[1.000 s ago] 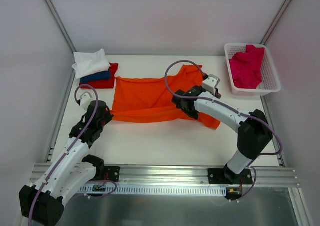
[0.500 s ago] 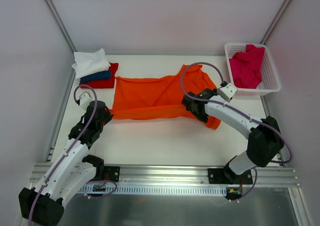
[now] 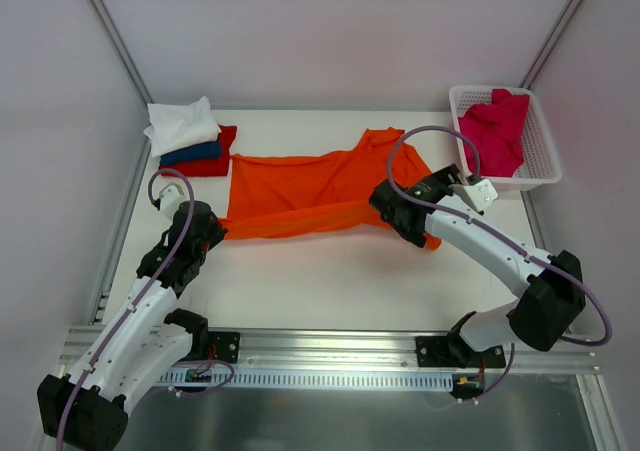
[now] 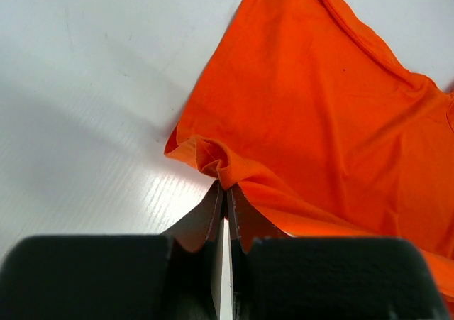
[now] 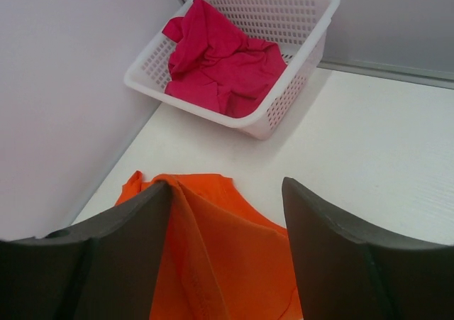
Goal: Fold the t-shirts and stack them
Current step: Flatten out the tshirt
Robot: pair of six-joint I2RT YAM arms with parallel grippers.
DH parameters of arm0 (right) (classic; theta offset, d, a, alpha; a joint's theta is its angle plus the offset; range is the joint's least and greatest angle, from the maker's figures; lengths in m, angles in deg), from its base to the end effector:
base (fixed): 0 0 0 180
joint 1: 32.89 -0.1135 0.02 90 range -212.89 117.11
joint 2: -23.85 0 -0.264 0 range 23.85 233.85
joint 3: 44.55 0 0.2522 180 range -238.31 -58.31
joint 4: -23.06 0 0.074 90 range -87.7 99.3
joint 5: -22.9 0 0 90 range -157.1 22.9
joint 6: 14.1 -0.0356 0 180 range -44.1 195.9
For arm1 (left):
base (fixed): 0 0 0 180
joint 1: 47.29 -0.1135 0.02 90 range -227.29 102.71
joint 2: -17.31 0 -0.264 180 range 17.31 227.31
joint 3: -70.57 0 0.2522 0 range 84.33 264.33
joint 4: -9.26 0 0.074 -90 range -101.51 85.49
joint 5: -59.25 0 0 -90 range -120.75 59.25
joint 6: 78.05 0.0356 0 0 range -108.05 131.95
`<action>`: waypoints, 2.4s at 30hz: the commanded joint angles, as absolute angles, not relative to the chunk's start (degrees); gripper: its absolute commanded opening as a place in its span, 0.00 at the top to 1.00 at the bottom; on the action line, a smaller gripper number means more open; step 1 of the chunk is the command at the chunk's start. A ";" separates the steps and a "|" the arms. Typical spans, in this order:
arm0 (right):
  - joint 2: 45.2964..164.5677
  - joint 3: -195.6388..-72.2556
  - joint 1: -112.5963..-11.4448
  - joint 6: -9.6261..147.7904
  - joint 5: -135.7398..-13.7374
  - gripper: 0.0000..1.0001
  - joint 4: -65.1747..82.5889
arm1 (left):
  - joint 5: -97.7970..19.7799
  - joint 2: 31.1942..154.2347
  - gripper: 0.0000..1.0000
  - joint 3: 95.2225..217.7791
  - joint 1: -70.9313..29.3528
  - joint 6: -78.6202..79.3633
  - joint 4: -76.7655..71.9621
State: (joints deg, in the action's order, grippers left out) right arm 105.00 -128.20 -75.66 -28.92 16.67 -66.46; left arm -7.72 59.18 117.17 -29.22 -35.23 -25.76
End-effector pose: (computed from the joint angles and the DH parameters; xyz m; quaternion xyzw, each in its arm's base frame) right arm 0.1968 0.1339 0.3076 0.3985 0.6288 -0.1677 0.6463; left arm 0.1630 -0.0385 0.2567 -0.3098 0.7976 -0.1172 0.5042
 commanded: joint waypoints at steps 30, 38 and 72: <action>137.67 -156.05 -85.02 29.23 34.68 0.01 -85.44 | -7.46 56.69 1.00 115.36 -28.74 -36.12 -24.63; 134.07 -153.23 -75.18 22.99 34.68 0.01 -85.44 | -7.54 55.80 1.00 115.27 -28.74 -36.04 -24.63; 123.96 -140.30 -57.94 -27.54 34.59 0.00 -85.53 | -9.92 60.20 0.05 113.78 -28.83 -36.04 -19.19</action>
State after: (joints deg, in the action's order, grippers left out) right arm 124.86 -138.67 -57.32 -17.60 17.50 -66.62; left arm -9.36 59.72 114.42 -29.22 -36.56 -22.22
